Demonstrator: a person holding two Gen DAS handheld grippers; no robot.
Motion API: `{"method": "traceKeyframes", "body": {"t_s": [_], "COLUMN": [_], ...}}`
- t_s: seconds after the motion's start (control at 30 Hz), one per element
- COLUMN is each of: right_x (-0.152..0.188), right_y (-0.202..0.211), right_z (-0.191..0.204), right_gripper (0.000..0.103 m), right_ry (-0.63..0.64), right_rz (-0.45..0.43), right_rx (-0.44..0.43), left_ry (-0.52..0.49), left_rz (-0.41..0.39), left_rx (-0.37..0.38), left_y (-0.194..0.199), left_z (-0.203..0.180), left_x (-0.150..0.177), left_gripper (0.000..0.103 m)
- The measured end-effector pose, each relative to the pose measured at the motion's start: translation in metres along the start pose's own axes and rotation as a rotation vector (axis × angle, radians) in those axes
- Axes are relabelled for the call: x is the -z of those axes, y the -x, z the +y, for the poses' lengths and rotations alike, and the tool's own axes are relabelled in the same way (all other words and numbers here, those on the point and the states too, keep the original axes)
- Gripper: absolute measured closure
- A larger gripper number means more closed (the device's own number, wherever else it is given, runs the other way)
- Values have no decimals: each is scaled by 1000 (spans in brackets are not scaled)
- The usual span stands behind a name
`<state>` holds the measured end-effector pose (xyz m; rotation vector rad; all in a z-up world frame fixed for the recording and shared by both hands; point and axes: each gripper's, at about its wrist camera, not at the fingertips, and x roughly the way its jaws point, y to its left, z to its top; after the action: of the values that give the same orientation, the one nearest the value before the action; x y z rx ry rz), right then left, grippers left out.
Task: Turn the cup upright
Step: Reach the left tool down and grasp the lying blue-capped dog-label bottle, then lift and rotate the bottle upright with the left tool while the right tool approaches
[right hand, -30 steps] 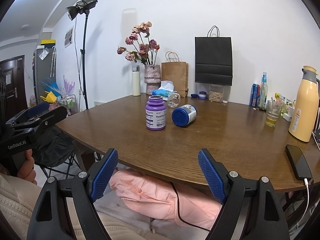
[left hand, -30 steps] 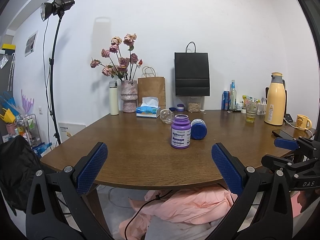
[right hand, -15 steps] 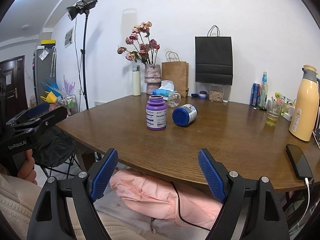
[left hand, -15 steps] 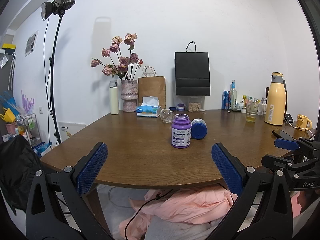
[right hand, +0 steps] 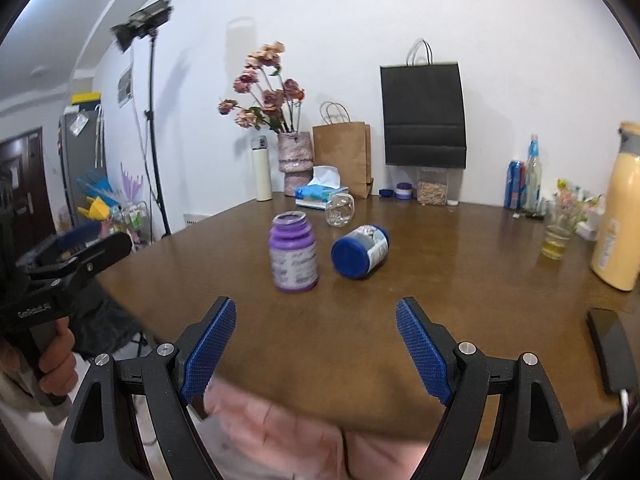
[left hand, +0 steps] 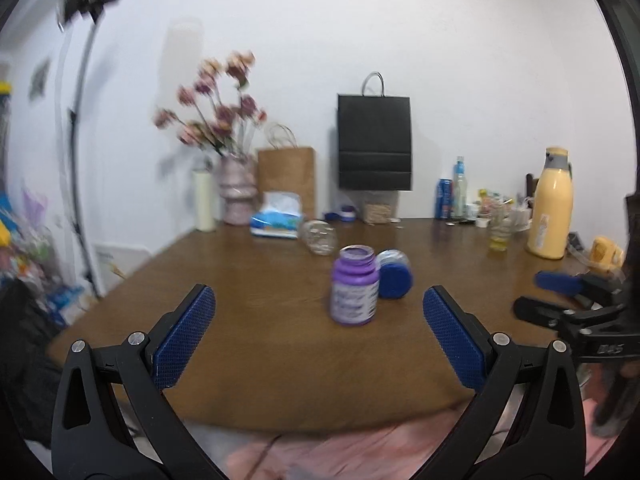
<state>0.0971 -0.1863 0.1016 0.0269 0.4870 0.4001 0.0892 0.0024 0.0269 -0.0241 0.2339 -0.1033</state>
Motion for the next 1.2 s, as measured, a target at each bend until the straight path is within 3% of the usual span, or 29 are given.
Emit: {"method": "traceKeyframes", "body": {"t_s": [0.13, 0.3, 0.37, 0.47, 0.53, 0.6, 0.63, 0.73, 0.83, 0.9, 0.97, 1.2], "right_x": [-30, -56, -65, -77, -81, -83, -83, -82, -77, -72, -68, -64], "right_y": [-40, -82, -92, -110, -123, -134, -140, -156, -167, -175, -180, -193], "right_z": [-35, -72, -82, -93, -102, -114, -122, -141, -155, -164, -169, -171], "right_gripper": [17, 17, 17, 21, 24, 26, 26, 27, 27, 27, 27, 27], "right_ry": [-85, -85, -65, -14, 32, 36, 24, -1, -20, -44, -63, -83], "right_rz": [64, 124, 133, 157, 179, 201, 215, 246, 255, 261, 263, 266], "right_rx": [-23, -35, -27, -10, 24, 41, 38, 40, 31, 20, 3, -29], "left_ry": [-61, -32, -35, -57, -88, -111, -108, -125, -179, -191, -202, -265], "left_rz": [105, 197, 282, 481, 582, 700, 778, 968, 1094, 1136, 1185, 1155], "left_rx": [100, 266, 317, 401, 375, 326, 302, 309, 243, 215, 196, 186], "left_y": [-61, -126, -161, -217, -253, -285, -302, -337, -366, -378, -384, -376], "left_z": [-18, -37, -46, -61, -72, -80, -84, -97, -107, -107, -108, -116], "left_x": [-33, -69, -85, -98, -99, -92, -86, -62, -39, -27, -20, -19], "left_gripper": [0, 0, 1, 3, 11, 29, 33, 33, 33, 33, 43, 43]}}
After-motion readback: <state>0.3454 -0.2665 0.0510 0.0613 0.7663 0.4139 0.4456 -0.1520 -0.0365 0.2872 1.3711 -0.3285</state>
